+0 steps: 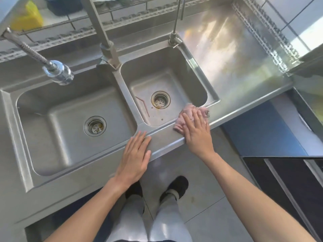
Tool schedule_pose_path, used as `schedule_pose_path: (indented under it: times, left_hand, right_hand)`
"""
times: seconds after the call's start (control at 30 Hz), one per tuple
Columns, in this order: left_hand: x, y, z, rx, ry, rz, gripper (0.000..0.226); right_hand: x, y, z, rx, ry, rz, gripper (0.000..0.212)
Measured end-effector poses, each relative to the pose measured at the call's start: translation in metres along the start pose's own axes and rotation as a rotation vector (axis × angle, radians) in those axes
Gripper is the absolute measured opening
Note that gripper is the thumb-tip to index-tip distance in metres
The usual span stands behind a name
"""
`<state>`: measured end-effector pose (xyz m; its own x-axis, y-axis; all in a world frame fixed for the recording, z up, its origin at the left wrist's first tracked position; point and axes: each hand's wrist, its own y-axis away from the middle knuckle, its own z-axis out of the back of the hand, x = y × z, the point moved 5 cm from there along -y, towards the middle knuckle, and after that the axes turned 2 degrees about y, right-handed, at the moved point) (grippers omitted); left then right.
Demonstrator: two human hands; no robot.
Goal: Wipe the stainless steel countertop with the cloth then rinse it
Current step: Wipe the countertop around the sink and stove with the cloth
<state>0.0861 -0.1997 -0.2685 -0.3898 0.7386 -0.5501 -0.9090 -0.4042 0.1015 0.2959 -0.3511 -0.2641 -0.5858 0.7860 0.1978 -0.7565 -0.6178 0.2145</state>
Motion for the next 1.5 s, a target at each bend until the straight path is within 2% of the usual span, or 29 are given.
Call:
schedule_pose_path:
  times: [0.07, 0.1, 0.17, 0.23, 0.3, 0.4, 0.53, 0.6, 0.7, 0.73, 0.87, 1.03, 1.13, 1.23, 1.33, 1.4, 1.5]
  left_hand:
    - [-0.019, -0.02, -0.01, -0.024, 0.012, 0.009, 0.05]
    - [-0.027, -0.031, -0.015, -0.051, 0.029, 0.037, 0.049]
    - [-0.04, -0.055, -0.022, -0.128, 0.101, 0.143, 0.046]
    - [-0.055, -0.078, -0.032, -0.182, 0.169, 0.224, 0.044]
    - [-0.072, -0.1, -0.044, -0.197, 0.187, 0.241, 0.043]
    - [-0.092, -0.126, -0.064, -0.188, 0.144, 0.291, 0.051]
    - [-0.098, -0.135, -0.081, -0.208, -0.119, 0.395, 0.067]
    - [-0.098, -0.135, -0.083, -0.24, -0.177, 0.399, 0.067]
    - [-0.099, -0.136, -0.083, -0.234, -0.216, 0.424, 0.064]
    - [-0.1, -0.136, -0.083, -0.225, -0.221, 0.434, 0.063]
    - [-0.102, -0.135, -0.08, -0.186, -0.22, 0.439, 0.062]
    - [-0.1, -0.135, -0.08, -0.199, -0.21, 0.447, 0.064]
    - [-0.1, -0.135, -0.081, -0.214, -0.191, 0.458, 0.062]
    - [-0.1, -0.135, -0.081, -0.21, -0.171, 0.462, 0.063]
    - [-0.102, -0.136, -0.08, -0.187, -0.135, 0.446, 0.065]
    - [-0.107, -0.145, -0.079, -0.17, -0.075, 0.427, 0.064]
    - [-0.13, -0.18, -0.082, -0.136, 0.037, 0.367, 0.06]
  right_hand:
    - [0.014, 0.0, -0.004, -0.025, -0.022, -0.076, 0.051]
    - [0.023, 0.005, -0.009, -0.015, -0.028, -0.044, 0.052]
    - [0.032, 0.019, -0.019, 0.037, 0.014, 0.19, 0.056]
    - [0.013, 0.025, -0.016, 0.102, 0.043, 0.436, 0.055]
    - [-0.023, 0.017, -0.004, 0.103, 0.047, 0.536, 0.052]
    - [-0.086, -0.009, 0.018, 0.092, 0.038, 0.462, 0.051]
    - [-0.165, -0.051, 0.04, 0.116, 0.048, 0.212, 0.053]
    - [-0.178, -0.064, 0.044, 0.088, 0.046, 0.09, 0.054]
    - [-0.155, -0.064, 0.039, 0.006, 0.004, -0.056, 0.055]
    - [-0.138, -0.058, 0.035, -0.007, -0.025, -0.018, 0.055]
    - [-0.083, -0.02, 0.013, -0.007, -0.064, 0.419, 0.053]
    - [-0.142, -0.035, 0.021, 0.112, 0.055, 0.535, 0.053]
    - [-0.208, -0.061, 0.043, 0.141, 0.118, 0.44, 0.054]
    - [-0.25, -0.092, 0.065, 0.151, 0.097, 0.202, 0.055]
    - [-0.232, -0.112, 0.071, 0.065, 0.042, -0.08, 0.057]
    - [-0.203, -0.111, 0.065, 0.01, -0.005, -0.195, 0.058]
    - [-0.171, -0.095, 0.052, 0.004, 0.011, -0.088, 0.059]
